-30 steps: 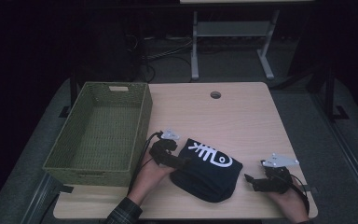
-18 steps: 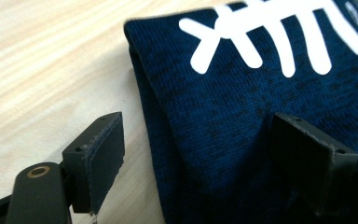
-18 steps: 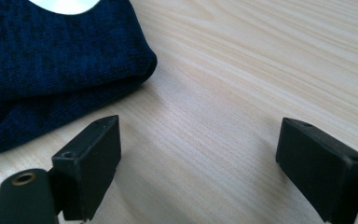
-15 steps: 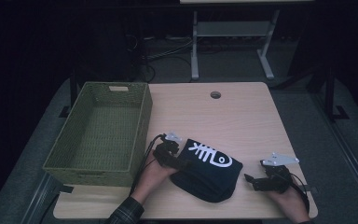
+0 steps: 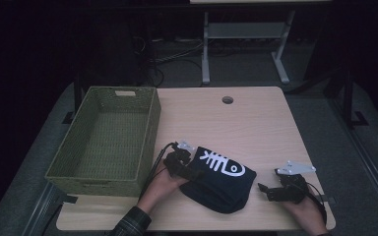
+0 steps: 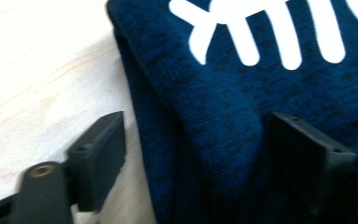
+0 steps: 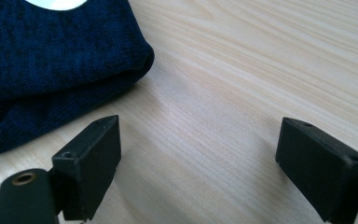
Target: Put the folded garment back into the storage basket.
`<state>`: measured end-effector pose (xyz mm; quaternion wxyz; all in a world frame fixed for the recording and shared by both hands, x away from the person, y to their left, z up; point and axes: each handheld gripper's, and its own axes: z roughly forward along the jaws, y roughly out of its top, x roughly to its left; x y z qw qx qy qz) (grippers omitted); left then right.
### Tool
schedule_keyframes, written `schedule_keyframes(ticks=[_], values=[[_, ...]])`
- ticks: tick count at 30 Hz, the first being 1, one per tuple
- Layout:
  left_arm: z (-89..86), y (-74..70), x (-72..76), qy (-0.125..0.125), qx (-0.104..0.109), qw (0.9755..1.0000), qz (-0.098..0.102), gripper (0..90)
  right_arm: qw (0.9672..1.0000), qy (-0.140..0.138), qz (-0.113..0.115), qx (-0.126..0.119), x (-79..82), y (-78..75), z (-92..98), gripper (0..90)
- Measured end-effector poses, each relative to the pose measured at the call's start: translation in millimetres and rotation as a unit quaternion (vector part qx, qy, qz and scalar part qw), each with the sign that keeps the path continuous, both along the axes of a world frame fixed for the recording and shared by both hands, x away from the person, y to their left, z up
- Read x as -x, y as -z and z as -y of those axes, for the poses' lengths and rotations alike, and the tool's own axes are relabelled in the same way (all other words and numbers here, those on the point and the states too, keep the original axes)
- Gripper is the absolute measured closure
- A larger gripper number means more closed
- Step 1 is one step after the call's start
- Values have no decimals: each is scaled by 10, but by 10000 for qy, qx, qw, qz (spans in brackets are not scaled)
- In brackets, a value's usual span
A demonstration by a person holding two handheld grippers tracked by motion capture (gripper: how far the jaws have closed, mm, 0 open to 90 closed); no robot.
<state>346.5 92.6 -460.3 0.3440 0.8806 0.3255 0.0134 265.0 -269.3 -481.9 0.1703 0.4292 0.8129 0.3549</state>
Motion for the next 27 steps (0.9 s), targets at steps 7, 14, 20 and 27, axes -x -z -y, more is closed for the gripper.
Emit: schedule_keyframes(ticks=[7,14,20,27], values=[[-5,-3,-2,214,112,9997,-93,428,10000,2,2,-2,-1,1,1,139],[-9,3,-19,303,228,9989,-287,583,10000,6,4,-7,0,1,1,140],[15,-4,-41,354,222,9981,-460,708,10000,7,4,-8,0,1,1,141],[29,-44,-51,339,192,9979,-521,743,10000,10,1,-9,0,0,2,141]])
